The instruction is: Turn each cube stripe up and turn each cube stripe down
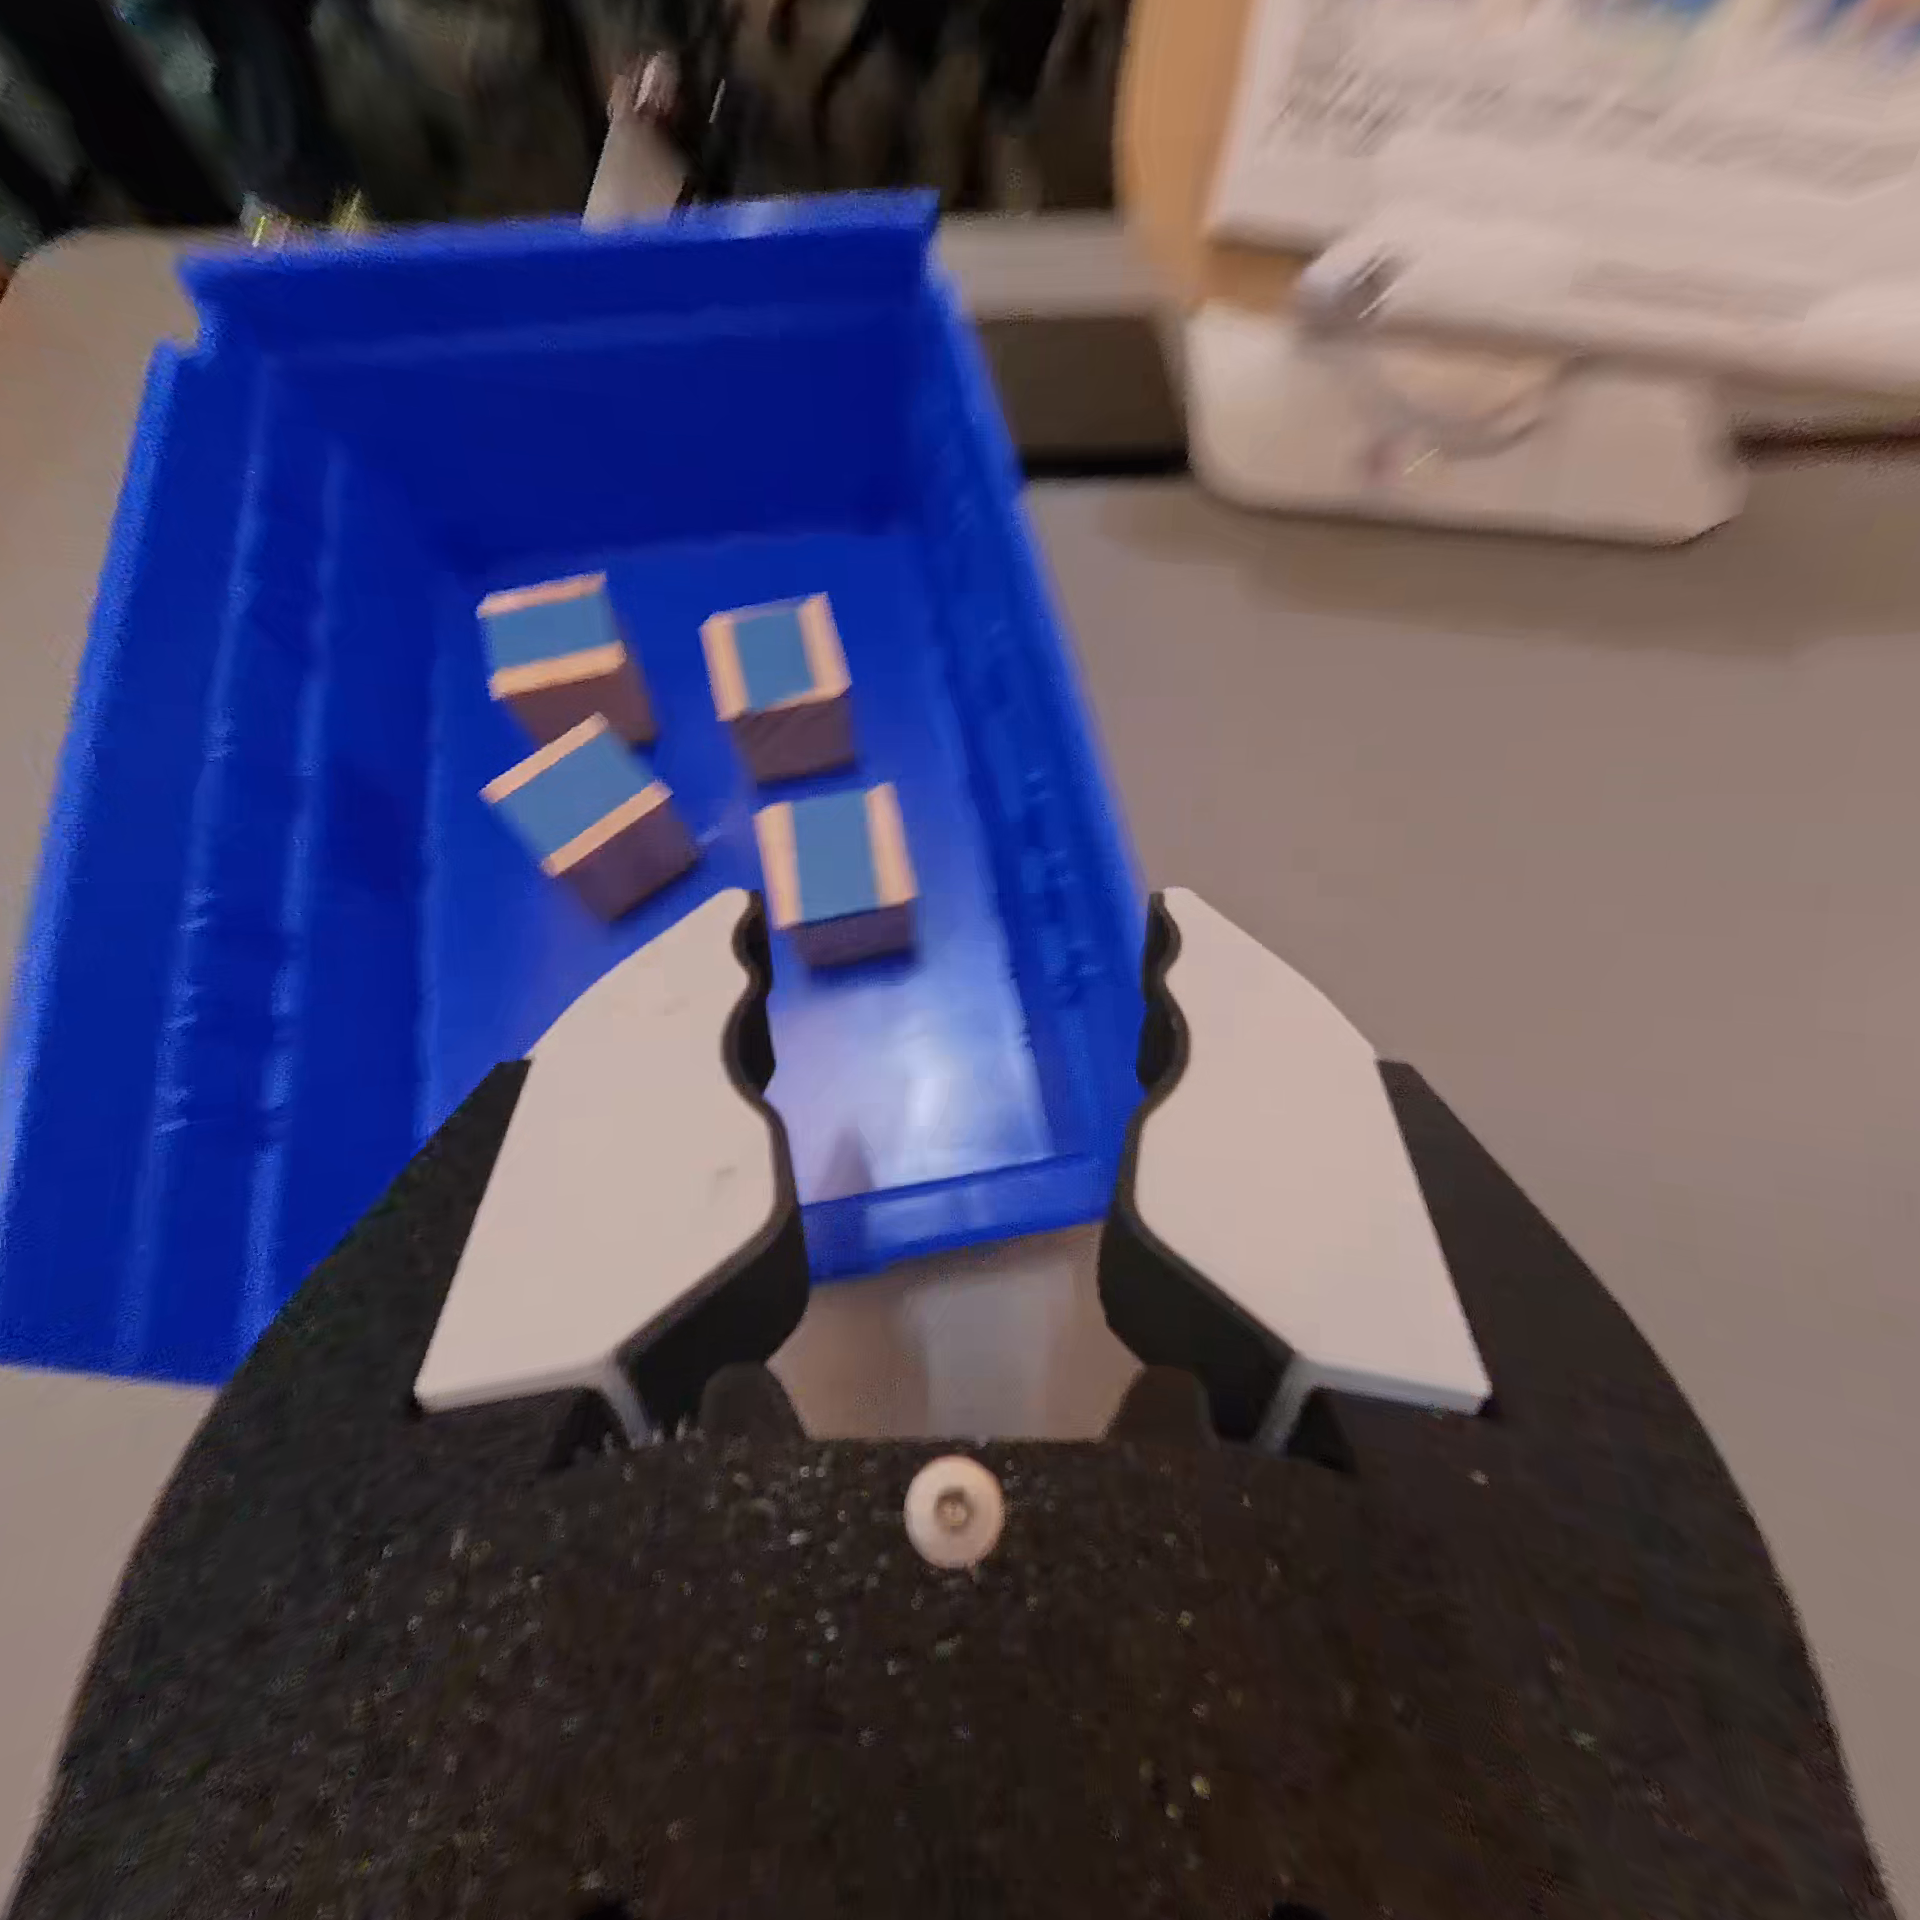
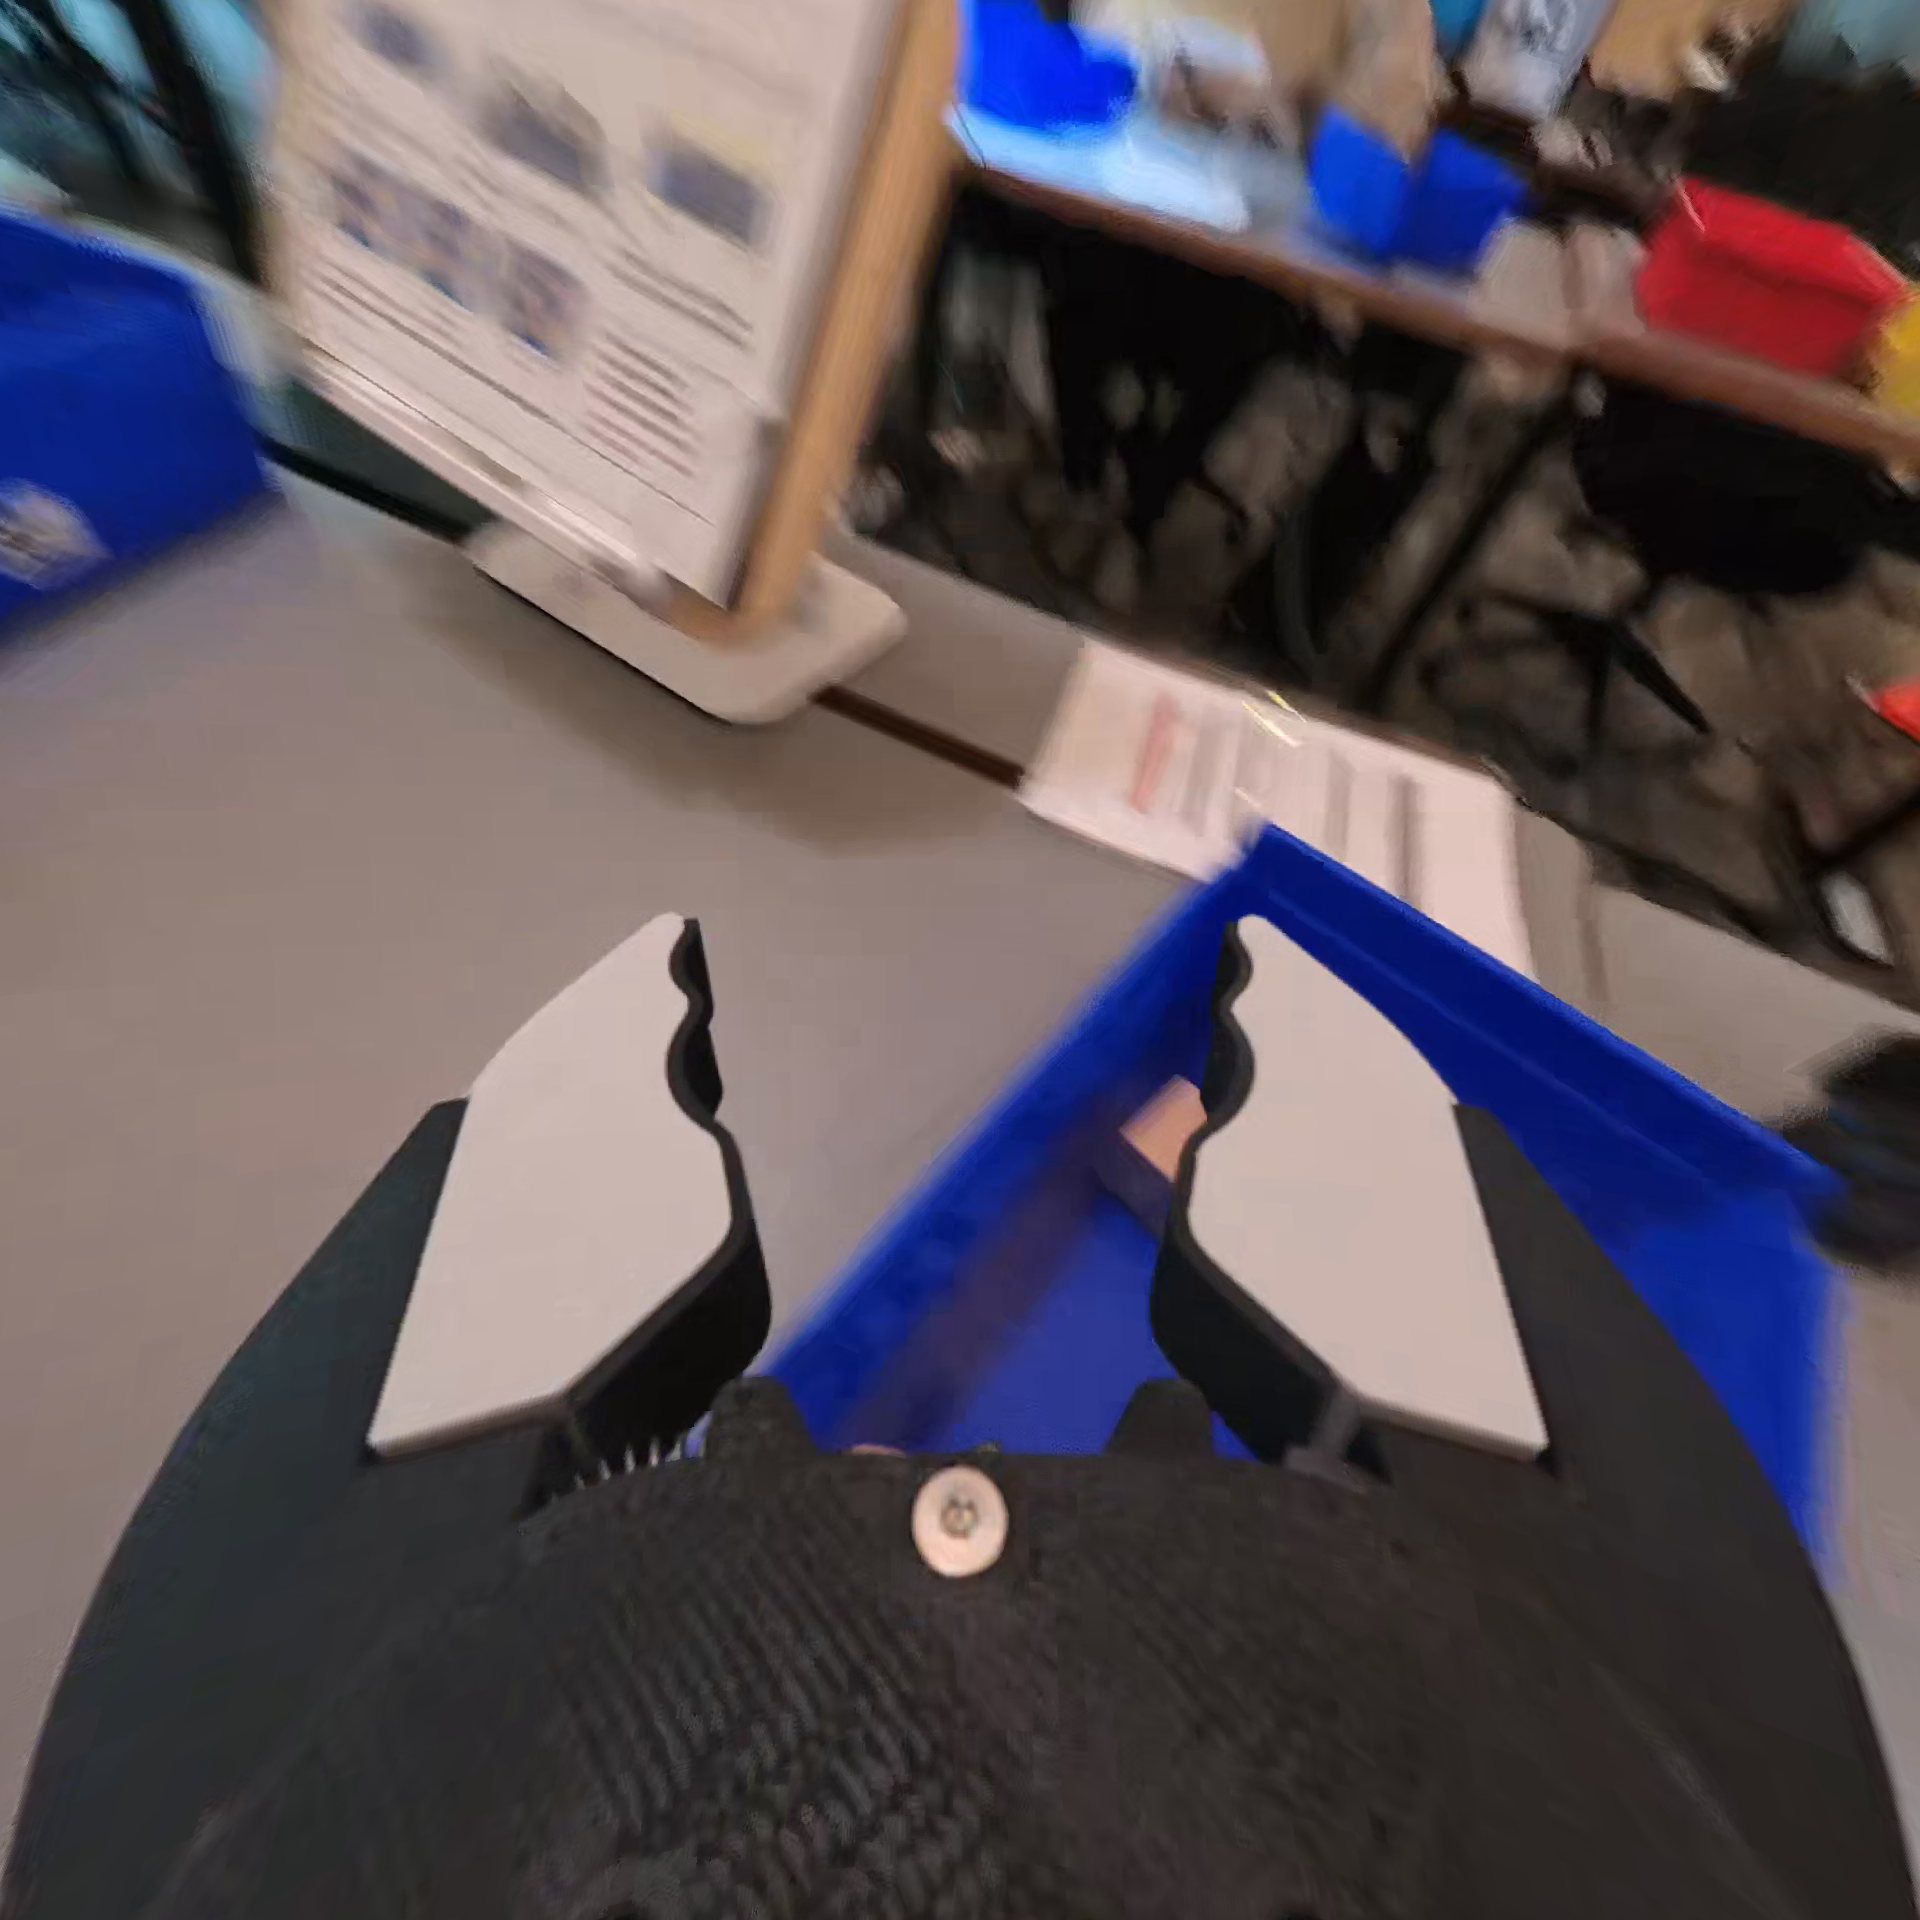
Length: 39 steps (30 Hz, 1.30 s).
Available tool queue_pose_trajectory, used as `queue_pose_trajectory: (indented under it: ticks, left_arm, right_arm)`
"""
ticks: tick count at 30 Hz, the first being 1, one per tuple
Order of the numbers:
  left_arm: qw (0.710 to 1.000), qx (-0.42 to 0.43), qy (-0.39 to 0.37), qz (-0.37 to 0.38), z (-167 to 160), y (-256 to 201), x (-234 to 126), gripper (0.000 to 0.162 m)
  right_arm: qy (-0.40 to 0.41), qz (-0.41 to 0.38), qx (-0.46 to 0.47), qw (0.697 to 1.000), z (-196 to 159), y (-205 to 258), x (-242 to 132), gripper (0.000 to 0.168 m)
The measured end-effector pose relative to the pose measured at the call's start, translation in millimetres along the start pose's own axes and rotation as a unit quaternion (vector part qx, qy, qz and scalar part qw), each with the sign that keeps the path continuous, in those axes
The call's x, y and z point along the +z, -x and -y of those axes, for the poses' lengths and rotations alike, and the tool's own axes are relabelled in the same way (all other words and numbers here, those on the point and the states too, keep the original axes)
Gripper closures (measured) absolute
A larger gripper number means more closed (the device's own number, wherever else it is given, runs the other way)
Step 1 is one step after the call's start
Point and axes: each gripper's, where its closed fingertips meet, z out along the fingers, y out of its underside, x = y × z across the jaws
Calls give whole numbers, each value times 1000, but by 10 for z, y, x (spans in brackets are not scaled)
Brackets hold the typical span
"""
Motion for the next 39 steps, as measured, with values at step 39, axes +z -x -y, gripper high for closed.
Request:
queue_pose_trajectory:
  ticks: [39]
  left_arm:
    - [841,-40,-49,-538,239,-2120,-1280,117]
  right_arm:
    - [-328,208,-143,910,746,2968,-11,91]
